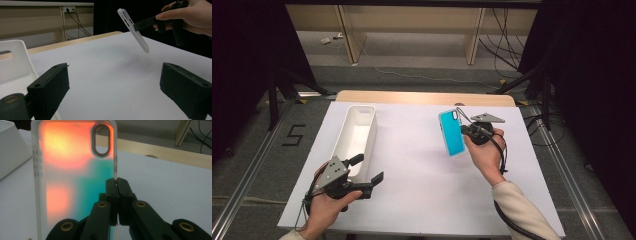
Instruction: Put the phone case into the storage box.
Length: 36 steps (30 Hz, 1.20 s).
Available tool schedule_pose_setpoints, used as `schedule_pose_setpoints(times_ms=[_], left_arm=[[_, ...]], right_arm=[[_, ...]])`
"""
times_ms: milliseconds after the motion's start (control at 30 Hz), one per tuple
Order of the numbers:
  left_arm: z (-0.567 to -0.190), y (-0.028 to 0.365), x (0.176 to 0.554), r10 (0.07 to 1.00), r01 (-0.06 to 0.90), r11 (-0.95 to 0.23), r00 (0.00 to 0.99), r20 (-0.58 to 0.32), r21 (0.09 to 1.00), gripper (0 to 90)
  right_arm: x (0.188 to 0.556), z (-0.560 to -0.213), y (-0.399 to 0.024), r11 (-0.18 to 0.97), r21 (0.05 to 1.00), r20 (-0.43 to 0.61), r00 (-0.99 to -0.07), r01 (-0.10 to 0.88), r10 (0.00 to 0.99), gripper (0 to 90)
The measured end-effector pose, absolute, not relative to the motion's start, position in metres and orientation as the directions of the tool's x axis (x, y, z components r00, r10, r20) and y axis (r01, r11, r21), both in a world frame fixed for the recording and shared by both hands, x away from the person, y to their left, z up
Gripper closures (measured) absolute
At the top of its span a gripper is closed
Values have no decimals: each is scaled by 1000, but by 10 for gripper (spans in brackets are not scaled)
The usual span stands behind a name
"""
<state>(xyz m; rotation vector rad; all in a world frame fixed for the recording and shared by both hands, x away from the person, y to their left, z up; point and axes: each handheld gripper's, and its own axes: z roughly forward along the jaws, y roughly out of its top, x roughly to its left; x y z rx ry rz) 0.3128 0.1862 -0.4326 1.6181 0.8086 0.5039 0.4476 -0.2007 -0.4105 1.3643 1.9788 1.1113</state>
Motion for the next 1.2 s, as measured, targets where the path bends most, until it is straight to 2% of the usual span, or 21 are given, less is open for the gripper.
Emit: schedule_pose_setpoints(times_ms=[733, 1200], left_arm=[[-395, 111, 348, 735, 201, -82, 673, -77, 976, 111], [-392, 81, 358, 736, 210, -111, 675, -62, 971, 190]], right_arm=[[425, -395, -188, 153, 883, 50, -414, 444, 909, 892], [416, -387, -176, 162, 905, 32, -442, 395, 896, 892]])
